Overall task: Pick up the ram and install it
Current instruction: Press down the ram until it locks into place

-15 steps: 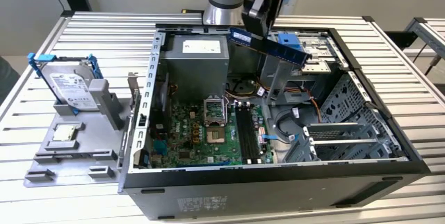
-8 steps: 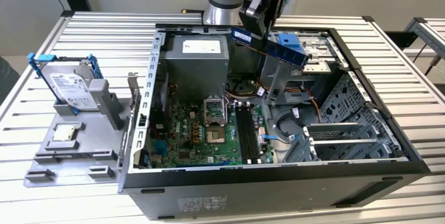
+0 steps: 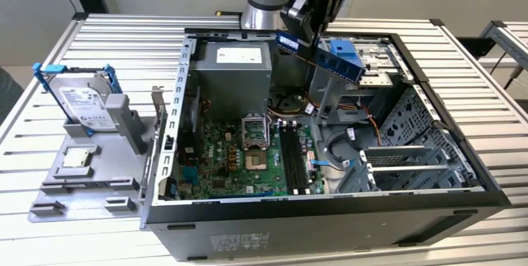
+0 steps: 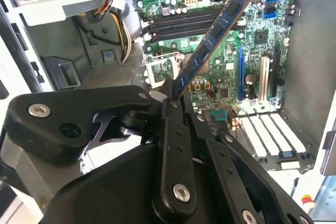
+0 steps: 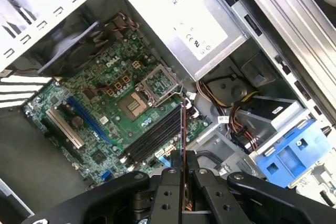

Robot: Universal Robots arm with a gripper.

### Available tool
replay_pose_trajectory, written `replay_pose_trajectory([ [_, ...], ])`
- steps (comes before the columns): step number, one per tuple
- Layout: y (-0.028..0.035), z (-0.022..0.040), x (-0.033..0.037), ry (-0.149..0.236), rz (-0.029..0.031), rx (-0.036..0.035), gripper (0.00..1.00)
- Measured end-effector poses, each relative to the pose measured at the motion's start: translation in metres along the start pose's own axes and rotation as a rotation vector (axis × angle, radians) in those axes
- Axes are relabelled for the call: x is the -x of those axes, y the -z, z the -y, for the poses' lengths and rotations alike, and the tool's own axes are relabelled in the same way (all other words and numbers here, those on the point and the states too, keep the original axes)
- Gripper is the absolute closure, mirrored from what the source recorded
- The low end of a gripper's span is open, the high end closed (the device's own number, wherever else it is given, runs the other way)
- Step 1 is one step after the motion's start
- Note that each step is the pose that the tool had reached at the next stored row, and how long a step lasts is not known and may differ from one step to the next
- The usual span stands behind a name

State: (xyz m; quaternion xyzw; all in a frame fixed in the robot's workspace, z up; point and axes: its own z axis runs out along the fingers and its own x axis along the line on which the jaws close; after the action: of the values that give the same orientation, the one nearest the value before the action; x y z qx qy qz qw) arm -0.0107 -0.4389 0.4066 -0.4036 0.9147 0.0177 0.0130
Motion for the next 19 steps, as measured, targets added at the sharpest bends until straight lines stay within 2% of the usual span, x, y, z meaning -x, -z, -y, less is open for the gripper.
replay_pose_trajectory([
  [6, 0.0, 0.0, 0.0, -0.069, 0.0016, -0.0026, 1.0],
  [19, 0.0, 0.0, 0.0, -0.274, 0.006, -0.0104, 1.0],
])
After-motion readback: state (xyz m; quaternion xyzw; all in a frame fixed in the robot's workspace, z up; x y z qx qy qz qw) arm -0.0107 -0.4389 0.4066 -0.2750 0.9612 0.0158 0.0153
